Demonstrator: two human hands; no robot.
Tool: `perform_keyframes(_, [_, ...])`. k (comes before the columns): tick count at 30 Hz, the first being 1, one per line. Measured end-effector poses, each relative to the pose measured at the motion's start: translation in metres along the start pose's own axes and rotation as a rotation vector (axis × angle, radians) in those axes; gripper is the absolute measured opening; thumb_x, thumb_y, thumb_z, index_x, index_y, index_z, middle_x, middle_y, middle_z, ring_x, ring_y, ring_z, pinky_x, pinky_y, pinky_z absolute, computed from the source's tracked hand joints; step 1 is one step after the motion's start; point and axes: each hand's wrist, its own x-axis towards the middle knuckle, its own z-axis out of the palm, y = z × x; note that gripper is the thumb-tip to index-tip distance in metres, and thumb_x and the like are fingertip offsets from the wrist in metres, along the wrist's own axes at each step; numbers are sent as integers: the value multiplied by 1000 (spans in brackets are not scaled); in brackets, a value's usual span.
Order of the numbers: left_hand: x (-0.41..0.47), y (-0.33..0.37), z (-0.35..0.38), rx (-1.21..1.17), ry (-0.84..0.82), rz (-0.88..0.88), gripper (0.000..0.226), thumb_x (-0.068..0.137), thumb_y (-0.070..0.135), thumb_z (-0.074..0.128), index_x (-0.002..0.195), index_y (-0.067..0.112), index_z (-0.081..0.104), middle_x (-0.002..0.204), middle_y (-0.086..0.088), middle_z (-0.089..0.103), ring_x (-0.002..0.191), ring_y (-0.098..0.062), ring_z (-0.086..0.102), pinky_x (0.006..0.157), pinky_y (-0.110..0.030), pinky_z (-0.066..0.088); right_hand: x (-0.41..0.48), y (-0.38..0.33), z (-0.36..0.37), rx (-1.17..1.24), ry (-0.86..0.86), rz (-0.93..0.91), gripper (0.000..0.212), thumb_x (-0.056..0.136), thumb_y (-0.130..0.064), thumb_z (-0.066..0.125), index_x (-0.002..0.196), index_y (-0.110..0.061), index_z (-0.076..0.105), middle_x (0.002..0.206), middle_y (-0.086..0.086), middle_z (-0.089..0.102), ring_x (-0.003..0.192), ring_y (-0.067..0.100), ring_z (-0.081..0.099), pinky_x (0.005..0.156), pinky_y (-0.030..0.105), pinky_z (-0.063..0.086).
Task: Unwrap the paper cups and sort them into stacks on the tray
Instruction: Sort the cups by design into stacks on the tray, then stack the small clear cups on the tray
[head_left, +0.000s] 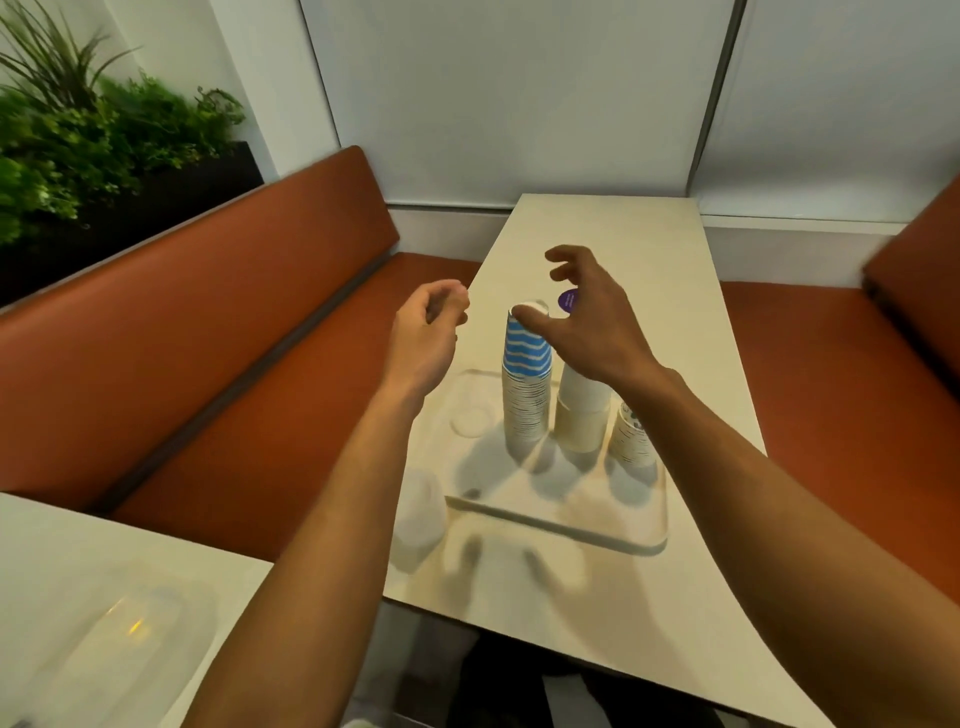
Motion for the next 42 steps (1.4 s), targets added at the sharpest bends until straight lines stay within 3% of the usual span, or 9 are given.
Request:
perform_keyframes(5, [-49,12,-41,-53,89,20,17,105,31,58,120,26,66,112,6,75,102,-5,71,89,-22,59,-52,-18,6,281,-17,-3,51,87,-34,81,131,-23,57,114,-4,66,108,10,62,92,19,51])
perform_keyframes(10, [-88,-32,-85,-51,228,-136,24,104,27,60,128,25,62,112,5,72,101,-8,71,83,-23,60,-98,5,49,387,-189,89,48,84,-29,85,124,-24,59,106,-3,68,100,17,66,90,36,59])
perform_keyframes(16, [-118,-108,-113,74,252,-339,30,103,11,58,130,23,59,115,4,68,107,-16,68,84,-32,60,-129,20,96,393,-461,384,59,85,-53,78,133,-29,53,121,-2,65,106,16,67,85,31,58])
perform_keyframes(19, [-131,-132,-112,53,199,-444,25,103,28,62,128,27,58,121,4,66,108,-14,66,82,-31,58,-137,23,119,310,-508,521,65,87,-70,64,135,-28,51,127,-1,64,109,17,64,96,39,55])
perform_keyframes(22, [-135,-147,-106,8,126,-526,43,97,48,66,132,25,57,126,4,63,112,-14,62,92,-38,57,-143,27,143,219,-564,546,77,86,-76,60,142,-25,46,136,4,60,116,22,62,97,38,52])
perform_keyframes(28, [-124,-169,-92,45,-35,-643,81,76,68,77,142,28,52,134,1,62,122,-21,59,107,-47,51,-153,34,181,92,-637,418,112,69,-43,94,156,-24,25,155,9,40,137,29,50,105,36,44])
perform_keyframes(34, [-118,-172,-84,125,-36,-625,52,87,50,76,131,28,60,119,4,68,109,-14,63,90,-34,52,-158,40,205,34,-532,402,97,71,-22,91,149,-22,33,139,9,53,119,29,60,94,38,54])
perform_keyframes(38, [-120,-174,-83,83,-14,-630,45,87,48,75,125,27,66,117,1,71,107,-19,66,88,-36,55,-158,42,210,169,-490,499,96,72,-7,88,148,-23,33,134,6,60,119,28,61,97,41,55])
perform_keyframes(42, [-128,-176,-83,-6,8,-635,52,79,51,78,124,28,67,116,0,73,109,-23,69,98,-48,58,-158,48,205,377,-460,630,93,75,5,79,151,-24,34,130,3,56,114,23,60,99,40,57])
